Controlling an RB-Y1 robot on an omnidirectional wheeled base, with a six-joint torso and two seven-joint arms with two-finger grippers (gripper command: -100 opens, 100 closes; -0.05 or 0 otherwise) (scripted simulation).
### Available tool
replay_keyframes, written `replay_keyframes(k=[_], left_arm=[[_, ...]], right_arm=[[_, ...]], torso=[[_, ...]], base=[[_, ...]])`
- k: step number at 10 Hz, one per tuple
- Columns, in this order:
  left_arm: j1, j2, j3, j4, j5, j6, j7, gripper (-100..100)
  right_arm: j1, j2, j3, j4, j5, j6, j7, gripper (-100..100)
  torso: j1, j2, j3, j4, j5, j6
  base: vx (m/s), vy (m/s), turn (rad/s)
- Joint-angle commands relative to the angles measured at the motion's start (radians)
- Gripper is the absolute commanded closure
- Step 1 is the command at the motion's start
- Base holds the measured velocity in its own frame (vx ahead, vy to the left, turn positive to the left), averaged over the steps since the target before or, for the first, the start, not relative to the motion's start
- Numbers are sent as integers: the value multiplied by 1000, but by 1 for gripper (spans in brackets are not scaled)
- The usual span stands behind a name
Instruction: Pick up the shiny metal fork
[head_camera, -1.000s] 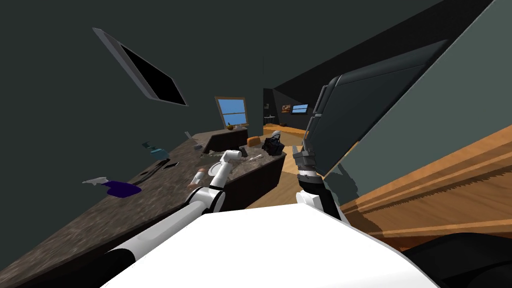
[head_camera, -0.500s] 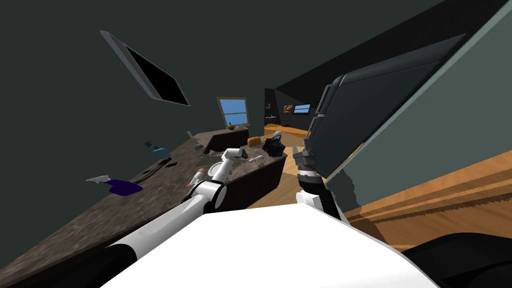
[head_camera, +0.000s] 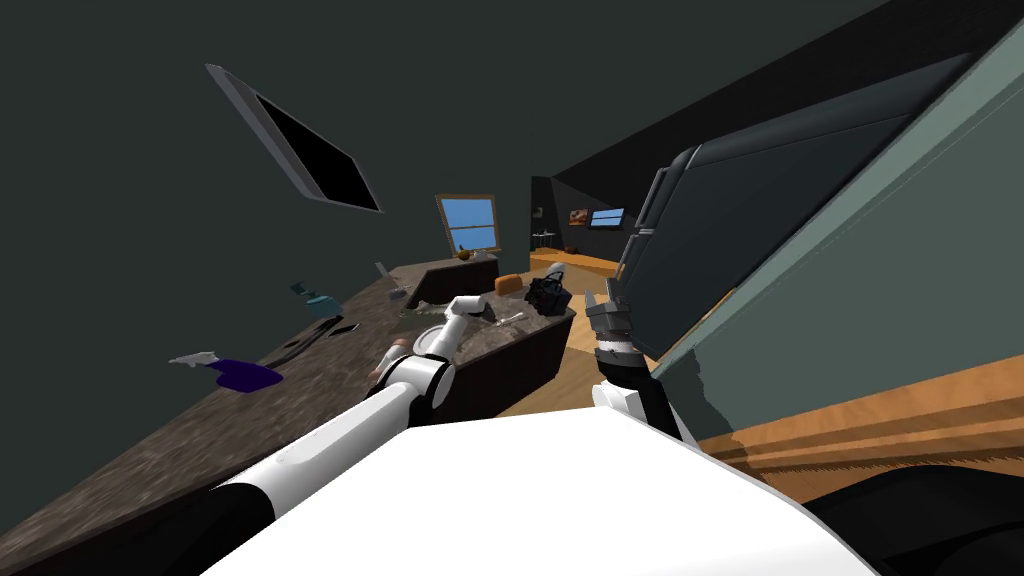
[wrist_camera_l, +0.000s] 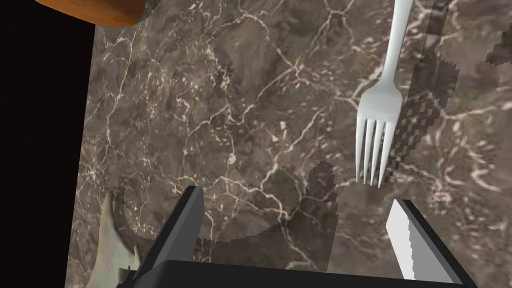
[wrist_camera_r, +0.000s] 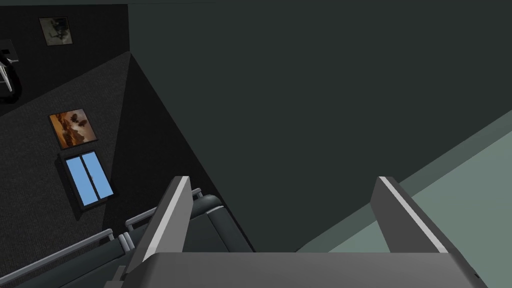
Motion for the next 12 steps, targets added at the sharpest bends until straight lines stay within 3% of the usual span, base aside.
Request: replay_keyframes(k=[1, 5, 12], left_arm=[[-16, 0, 5, 42, 5, 25, 1, -100], [-87, -8, 28, 167, 30, 126, 5, -100], [-155, -25, 55, 331, 56, 246, 6, -100]], right_arm=[[0, 0, 0, 0, 0, 0, 0, 0], [0, 0, 0, 0, 0, 0, 0, 0], [0, 0, 0, 0, 0, 0, 0, 0]], torso=[[0, 0, 0, 0, 0, 0], [-1, 0, 0, 0, 0, 0], [-2, -3, -2, -1, -1, 0]], base=[[38, -47, 22], [52, -57, 32], [71, -62, 8]])
